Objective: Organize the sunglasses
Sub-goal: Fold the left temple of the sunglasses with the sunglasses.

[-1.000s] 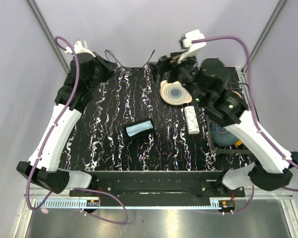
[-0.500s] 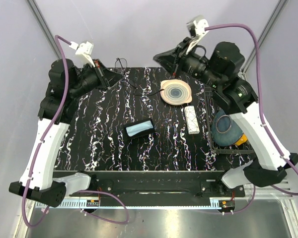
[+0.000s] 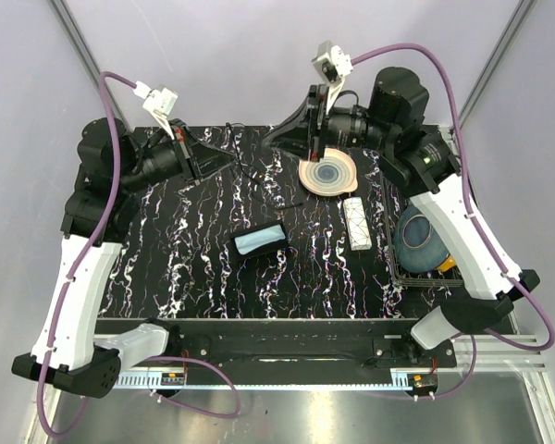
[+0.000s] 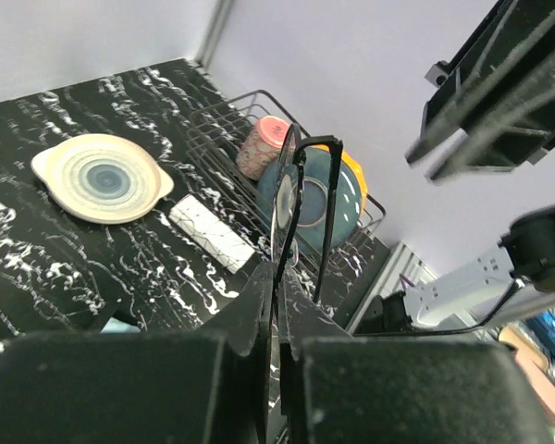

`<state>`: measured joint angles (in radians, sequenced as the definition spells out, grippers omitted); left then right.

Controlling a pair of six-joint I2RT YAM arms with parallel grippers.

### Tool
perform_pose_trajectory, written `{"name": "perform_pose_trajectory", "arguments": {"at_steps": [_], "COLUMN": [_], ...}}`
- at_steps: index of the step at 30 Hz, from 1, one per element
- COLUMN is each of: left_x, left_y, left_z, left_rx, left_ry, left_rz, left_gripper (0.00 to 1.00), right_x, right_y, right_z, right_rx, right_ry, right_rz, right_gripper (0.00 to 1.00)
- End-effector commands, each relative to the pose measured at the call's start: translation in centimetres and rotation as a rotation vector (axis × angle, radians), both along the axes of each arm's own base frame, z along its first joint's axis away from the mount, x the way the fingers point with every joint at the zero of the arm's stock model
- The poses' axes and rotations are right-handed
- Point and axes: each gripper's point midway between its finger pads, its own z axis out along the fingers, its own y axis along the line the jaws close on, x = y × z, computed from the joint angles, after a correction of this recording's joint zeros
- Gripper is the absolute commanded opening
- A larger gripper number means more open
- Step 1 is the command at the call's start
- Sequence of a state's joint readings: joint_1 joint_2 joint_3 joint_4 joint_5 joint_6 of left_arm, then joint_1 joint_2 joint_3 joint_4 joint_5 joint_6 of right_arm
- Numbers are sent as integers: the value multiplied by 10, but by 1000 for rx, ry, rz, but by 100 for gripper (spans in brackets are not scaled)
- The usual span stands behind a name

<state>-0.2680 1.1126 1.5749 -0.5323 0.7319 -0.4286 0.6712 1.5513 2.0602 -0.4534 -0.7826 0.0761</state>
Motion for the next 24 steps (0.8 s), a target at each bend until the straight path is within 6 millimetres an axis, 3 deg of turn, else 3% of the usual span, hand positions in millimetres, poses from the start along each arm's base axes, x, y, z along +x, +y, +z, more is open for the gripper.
{"name": "perform_pose_trajectory", "arguments": {"at_steps": [1, 3, 4, 7, 10, 13, 15, 16, 18, 24], "left_x": [19, 26, 26, 25, 22, 23, 28, 27, 28, 27], "left_y": [25, 36, 38, 41, 36, 29, 27, 26, 23, 11], "left_z": [19, 23, 27, 43, 53, 52, 49, 49, 49, 36], "left_rx": [-30, -53, -69, -112, -137, -145, -144, -149, -158, -168], "left_ry": [14, 19, 20, 6, -5, 9, 19, 24, 25, 58], "left_rz": [202, 294, 306, 316, 280, 239, 233, 227, 211, 120], "left_gripper": [0, 0, 0, 0, 0, 0, 0, 0, 0, 0], "right_x": [61, 64, 48, 6, -33, -50, -58, -56, -69, -81], "right_y": [-46, -56, -49, -43, -45, -45, -46, -45, -46, -25], "right_z": [7, -3, -20, -44, -54, -51, -32, -40, -25, -13], "right_rx": [39, 23, -22, -86, -91, -53, 2, 7, 40, 60], "right_ry": [61, 88, 107, 123, 143, 136, 65, 80, 42, 79], "right_rz": [-334, -312, -201, 55, 303, 444, 476, 483, 535, 665], "right_gripper": [16, 14, 14, 14, 14, 15, 16, 17, 17, 17]}}
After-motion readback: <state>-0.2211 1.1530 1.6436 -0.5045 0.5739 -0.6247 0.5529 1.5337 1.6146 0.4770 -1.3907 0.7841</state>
